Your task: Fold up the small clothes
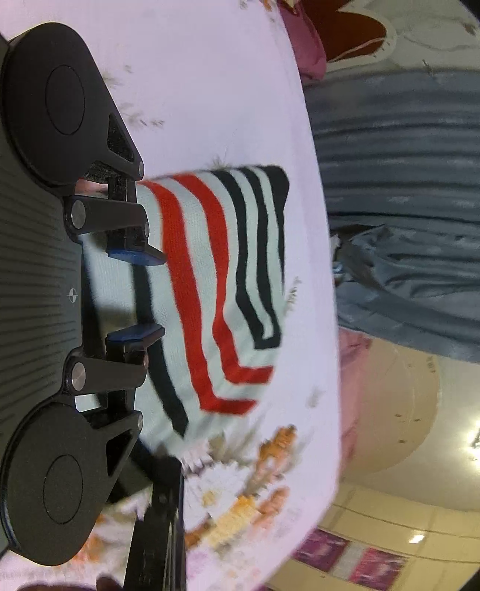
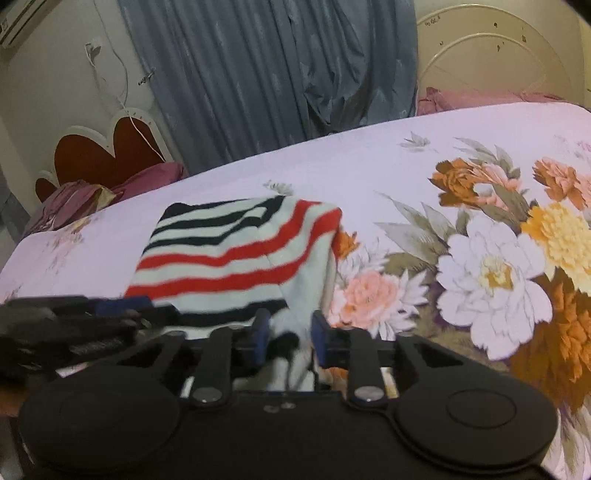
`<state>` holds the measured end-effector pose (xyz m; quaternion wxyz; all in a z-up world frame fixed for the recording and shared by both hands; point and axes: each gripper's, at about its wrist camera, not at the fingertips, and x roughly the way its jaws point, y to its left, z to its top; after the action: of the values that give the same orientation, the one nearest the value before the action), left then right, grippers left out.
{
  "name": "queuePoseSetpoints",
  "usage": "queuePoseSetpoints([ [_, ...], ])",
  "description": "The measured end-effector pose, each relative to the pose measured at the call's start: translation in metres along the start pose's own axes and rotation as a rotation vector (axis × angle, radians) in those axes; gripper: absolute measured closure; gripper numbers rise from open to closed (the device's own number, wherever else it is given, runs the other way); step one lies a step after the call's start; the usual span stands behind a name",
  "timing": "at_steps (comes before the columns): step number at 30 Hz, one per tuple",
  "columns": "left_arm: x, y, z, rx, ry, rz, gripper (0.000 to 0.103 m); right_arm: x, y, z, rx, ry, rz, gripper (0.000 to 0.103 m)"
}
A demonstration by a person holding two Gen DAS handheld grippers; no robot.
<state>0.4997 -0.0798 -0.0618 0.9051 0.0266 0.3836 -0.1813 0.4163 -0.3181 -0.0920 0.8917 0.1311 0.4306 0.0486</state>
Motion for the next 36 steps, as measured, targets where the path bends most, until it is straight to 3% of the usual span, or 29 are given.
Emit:
queuePoseSetpoints([
  [3,-0.019,0.001,-0.016,0.003,-0.007,0.024,0.069,-0.008,0.001,-0.003,-0.028,-0.009,0.012,0.077],
  [6,-0.025,0.0,-0.032,0.028,0.006,0.054,0.069,-0.004,0.002,-0.01,-0.055,0.037,0.02,0.074],
  [10,-0.02,0.001,-0.047,0.007,0.065,0.044,0.069,0.003,0.001,-0.024,-0.099,0.065,-0.002,0.091],
  [14,-0.011,-0.006,-0.064,0.068,0.071,0.074,0.069,0.016,-0.006,-0.044,-0.112,0.084,-0.032,0.09],
  [18,-0.013,-0.005,-0.062,0.059,0.076,0.068,0.069,0.015,-0.003,-0.042,-0.127,0.086,-0.036,0.089],
  [20,-0.02,-0.005,-0.055,0.066,0.069,0.065,0.068,0.009,-0.003,-0.036,-0.128,0.085,-0.038,0.085],
  [21,-0.025,-0.004,-0.049,0.06,0.045,0.063,0.068,0.001,-0.004,-0.03,-0.116,0.052,-0.038,0.073],
  [22,-0.028,-0.003,-0.043,0.06,0.013,0.057,0.066,-0.004,-0.005,-0.023,-0.11,0.02,-0.035,0.07],
  [23,-0.028,-0.001,-0.036,0.064,-0.016,0.059,0.049,-0.007,-0.005,-0.016,-0.11,-0.007,-0.031,0.07],
  [25,-0.02,0.005,-0.018,0.069,-0.054,0.107,0.032,-0.005,-0.005,0.0,-0.117,-0.059,-0.043,0.072],
  [27,-0.004,0.012,-0.001,0.066,-0.067,0.122,0.032,0.01,-0.005,0.019,-0.105,-0.072,-0.05,0.077],
  [32,0.043,0.036,0.033,0.015,0.0,0.139,0.033,0.059,-0.002,0.059,-0.132,-0.081,-0.048,0.087],
  [36,0.074,0.049,0.028,-0.033,0.062,0.093,0.033,0.095,0.0,0.066,-0.199,-0.049,-0.06,0.088],
])
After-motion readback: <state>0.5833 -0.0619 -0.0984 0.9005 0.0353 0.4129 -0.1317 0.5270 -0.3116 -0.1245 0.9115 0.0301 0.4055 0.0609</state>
